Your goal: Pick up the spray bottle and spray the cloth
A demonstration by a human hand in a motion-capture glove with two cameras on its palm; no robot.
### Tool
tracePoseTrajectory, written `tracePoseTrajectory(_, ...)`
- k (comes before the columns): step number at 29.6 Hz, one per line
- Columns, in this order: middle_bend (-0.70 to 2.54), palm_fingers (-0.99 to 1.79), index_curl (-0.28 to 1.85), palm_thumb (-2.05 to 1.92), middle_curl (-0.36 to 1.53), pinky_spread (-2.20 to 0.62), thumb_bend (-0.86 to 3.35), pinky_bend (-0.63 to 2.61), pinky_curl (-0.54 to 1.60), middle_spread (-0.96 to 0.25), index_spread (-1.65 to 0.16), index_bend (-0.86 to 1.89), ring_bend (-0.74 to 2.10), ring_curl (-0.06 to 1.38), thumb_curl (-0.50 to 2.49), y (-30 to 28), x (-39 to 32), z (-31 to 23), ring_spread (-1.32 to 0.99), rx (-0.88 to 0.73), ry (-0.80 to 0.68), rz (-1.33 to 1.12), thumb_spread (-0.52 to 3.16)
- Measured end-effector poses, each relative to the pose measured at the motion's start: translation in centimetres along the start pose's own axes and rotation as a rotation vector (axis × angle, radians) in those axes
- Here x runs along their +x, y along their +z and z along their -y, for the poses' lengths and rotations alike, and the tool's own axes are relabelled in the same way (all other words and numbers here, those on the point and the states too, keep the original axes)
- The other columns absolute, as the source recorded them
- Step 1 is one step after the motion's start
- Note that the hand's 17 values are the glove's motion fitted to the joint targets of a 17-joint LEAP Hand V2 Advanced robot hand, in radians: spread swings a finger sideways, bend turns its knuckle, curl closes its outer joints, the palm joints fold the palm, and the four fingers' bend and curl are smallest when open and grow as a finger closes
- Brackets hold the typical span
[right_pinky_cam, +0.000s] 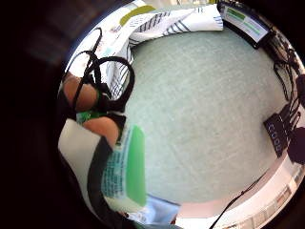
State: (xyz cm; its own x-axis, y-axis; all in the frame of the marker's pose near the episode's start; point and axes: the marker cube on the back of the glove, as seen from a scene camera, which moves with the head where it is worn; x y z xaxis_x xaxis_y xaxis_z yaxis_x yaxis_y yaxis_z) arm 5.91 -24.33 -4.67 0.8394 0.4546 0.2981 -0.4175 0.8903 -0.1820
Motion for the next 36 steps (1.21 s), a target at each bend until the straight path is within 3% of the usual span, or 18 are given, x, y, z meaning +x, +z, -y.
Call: tracePoseTrajectory(36,0.22,1.14,0.36,0.98,0.46,0.10,-0.03,0.31,0.37,-0.08,-0.26,0.13,0.54,0.40,0.66,0.58,0.26,-0.03,-0.02,-0.047,0.014,-0.048,0.58)
